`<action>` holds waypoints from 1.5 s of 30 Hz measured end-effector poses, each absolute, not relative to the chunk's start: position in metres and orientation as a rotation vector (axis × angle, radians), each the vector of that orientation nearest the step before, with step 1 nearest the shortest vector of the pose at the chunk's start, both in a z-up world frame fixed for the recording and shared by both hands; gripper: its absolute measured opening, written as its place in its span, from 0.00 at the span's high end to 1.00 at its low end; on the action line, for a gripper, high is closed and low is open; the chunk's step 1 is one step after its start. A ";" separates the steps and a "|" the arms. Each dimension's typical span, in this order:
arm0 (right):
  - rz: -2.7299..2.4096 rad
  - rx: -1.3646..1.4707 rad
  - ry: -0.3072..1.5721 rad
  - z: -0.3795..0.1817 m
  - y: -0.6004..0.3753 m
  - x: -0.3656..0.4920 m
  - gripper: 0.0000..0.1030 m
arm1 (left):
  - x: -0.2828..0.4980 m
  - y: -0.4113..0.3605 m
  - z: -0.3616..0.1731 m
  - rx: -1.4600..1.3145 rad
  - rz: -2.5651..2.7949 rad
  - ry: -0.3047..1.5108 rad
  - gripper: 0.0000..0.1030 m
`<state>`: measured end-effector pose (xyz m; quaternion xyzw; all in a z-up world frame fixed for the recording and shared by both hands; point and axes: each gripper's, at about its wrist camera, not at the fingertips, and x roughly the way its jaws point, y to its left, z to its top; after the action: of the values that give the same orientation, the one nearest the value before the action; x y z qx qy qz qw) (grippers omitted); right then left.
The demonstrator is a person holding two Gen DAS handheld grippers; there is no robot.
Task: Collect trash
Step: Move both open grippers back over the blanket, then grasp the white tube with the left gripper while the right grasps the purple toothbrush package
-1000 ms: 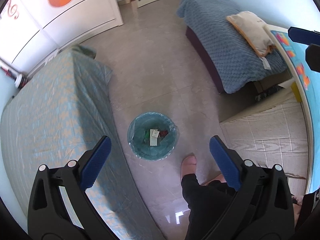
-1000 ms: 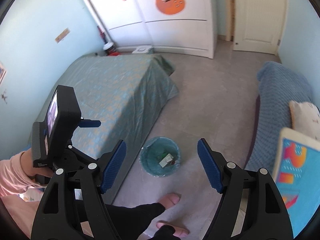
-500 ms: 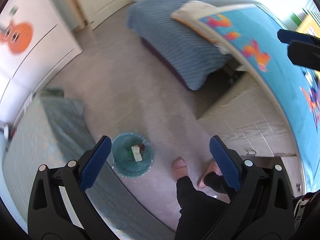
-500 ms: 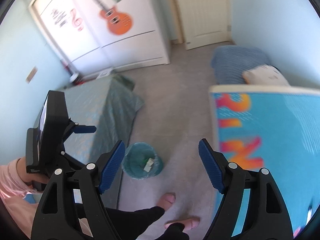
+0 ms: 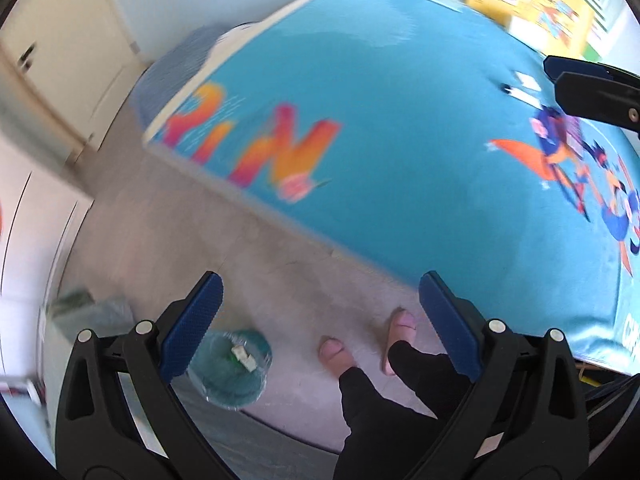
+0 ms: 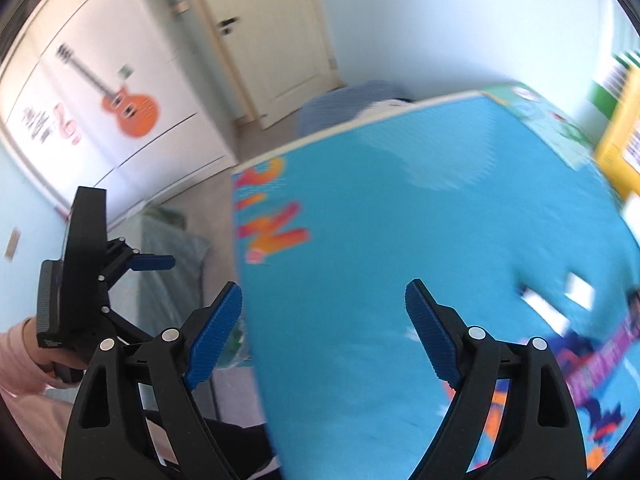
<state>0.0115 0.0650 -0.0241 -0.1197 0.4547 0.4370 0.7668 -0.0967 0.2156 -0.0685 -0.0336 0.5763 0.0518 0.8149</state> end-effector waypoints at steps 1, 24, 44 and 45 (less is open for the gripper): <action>0.926 -0.249 0.988 -0.024 0.053 0.016 0.17 | -0.091 0.207 -0.066 -0.053 0.091 1.227 0.07; 0.488 0.020 1.039 -0.047 -0.168 0.095 0.16 | 0.051 0.047 -0.057 0.274 -0.248 1.191 0.07; 0.410 0.141 1.155 -0.102 -0.187 0.151 0.16 | 0.130 0.000 -0.088 0.340 -0.377 1.251 0.07; 0.407 0.149 1.162 -0.105 -0.188 0.153 0.16 | 0.133 -0.001 -0.090 0.340 -0.383 1.255 0.07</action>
<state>0.1533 -0.1876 -0.1046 0.0700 0.5444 0.1909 0.8138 0.1327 -0.0010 -0.0904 0.1575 0.5805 -0.1774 0.7789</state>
